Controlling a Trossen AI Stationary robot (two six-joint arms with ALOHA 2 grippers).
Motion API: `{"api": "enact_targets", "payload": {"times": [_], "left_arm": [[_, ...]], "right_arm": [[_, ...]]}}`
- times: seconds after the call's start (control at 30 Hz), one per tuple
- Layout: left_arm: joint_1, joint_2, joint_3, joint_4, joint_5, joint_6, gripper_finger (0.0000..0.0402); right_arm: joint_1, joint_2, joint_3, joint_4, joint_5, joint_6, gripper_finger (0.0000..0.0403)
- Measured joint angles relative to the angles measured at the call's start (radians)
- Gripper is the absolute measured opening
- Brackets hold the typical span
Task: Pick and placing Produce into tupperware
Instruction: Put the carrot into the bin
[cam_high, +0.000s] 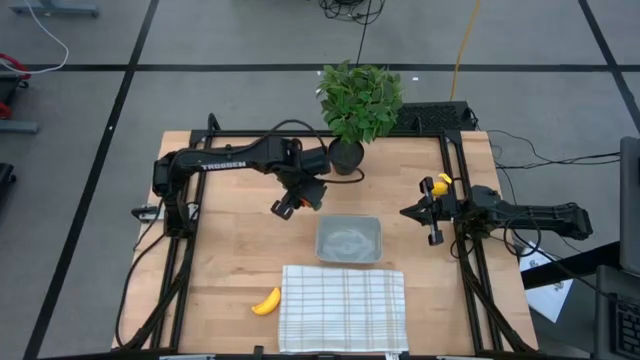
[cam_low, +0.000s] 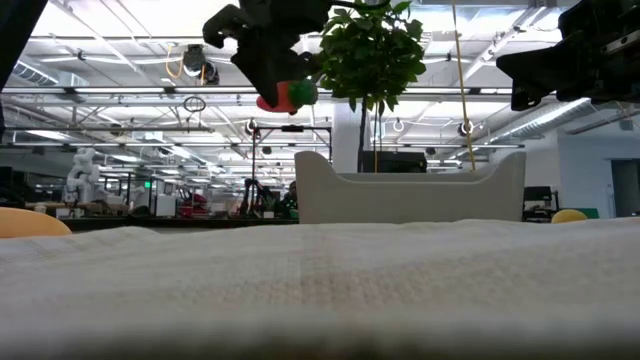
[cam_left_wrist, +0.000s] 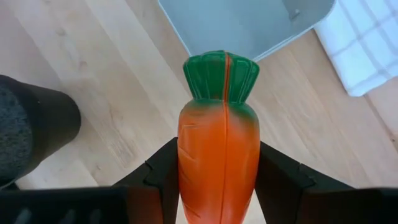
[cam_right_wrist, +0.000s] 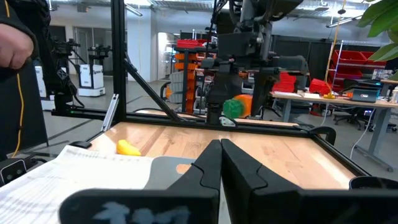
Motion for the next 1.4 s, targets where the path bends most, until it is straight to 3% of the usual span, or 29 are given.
{"api": "enact_targets", "payload": {"times": [0.53, 1.0, 1.4], "left_arm": [[-0.061, 0.001, -0.014, 0.145, 0.0, -0.185, 0.0161], [-0.12, 0.024, -0.006, 0.327, 0.0, -0.211, 0.0161], [-0.127, 0.198, 0.255, 0.207, 0.012, -0.222, 0.0161]], "right_arm": [[0.0, 0.0, 0.0, 0.0, 0.0, -0.003, 0.0], [0.0, 0.0, 0.0, 0.0, 0.0, 0.0, 0.0], [-0.001, 0.014, 0.0, 0.001, 0.001, 0.024, 0.0]]}}
